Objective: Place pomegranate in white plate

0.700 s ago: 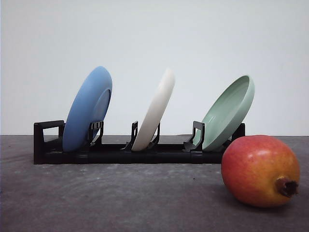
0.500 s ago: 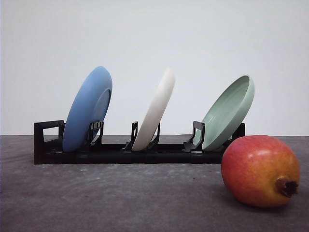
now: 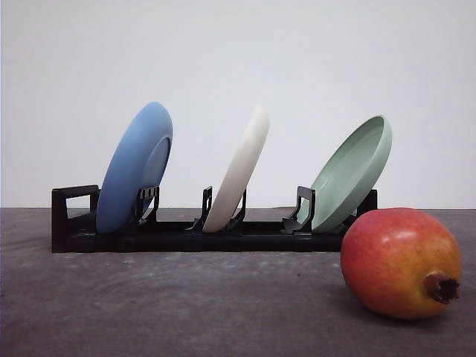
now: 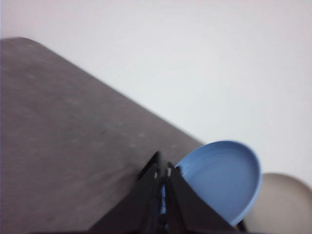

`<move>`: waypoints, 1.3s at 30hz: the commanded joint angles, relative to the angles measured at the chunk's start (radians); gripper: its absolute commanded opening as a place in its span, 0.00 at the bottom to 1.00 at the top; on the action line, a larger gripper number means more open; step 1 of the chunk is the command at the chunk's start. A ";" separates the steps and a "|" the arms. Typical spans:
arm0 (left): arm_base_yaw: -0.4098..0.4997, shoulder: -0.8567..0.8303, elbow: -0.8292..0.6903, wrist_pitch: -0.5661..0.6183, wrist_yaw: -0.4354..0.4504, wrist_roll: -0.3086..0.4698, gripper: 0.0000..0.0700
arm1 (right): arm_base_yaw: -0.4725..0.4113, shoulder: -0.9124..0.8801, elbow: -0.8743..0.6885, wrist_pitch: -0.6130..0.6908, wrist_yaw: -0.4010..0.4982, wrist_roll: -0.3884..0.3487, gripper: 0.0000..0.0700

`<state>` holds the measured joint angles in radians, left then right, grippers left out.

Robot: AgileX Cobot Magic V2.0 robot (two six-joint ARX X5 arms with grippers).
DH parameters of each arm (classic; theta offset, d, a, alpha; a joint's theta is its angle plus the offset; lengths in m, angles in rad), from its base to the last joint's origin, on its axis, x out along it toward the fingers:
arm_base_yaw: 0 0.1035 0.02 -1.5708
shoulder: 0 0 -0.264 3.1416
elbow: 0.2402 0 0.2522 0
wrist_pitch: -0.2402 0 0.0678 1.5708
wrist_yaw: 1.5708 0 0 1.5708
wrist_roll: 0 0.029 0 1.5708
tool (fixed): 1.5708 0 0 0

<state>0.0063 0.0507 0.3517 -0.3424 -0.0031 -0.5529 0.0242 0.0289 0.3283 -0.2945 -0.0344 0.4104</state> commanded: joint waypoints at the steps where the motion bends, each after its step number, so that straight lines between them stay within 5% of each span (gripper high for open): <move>1: 0.002 0.029 0.076 -0.077 -0.008 0.106 0.00 | 0.000 0.025 0.063 -0.082 -0.019 0.012 0.01; 7: 0.002 0.195 0.302 -0.329 0.012 0.236 0.00 | 0.000 0.162 0.220 -0.275 -0.099 -0.067 0.01; 15: -0.006 0.444 0.471 -0.521 0.158 0.372 0.00 | 0.000 0.362 0.305 -0.312 -0.229 -0.184 0.01; 34: -0.341 0.603 0.506 -0.434 0.142 0.493 0.00 | 0.297 0.520 0.314 -0.267 -0.220 -0.296 0.02; 36: -0.348 0.603 0.506 -0.430 0.143 0.494 0.04 | 0.301 0.520 0.314 -0.266 -0.220 -0.302 0.13; 39: -0.348 0.602 0.506 -0.417 0.163 0.494 0.52 | 0.301 0.518 0.314 -0.259 -0.220 -0.314 0.55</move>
<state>-0.3370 0.6487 0.8333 -0.7726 0.1522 -0.0734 0.3206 0.5439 0.6258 -0.5646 -0.2573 0.1130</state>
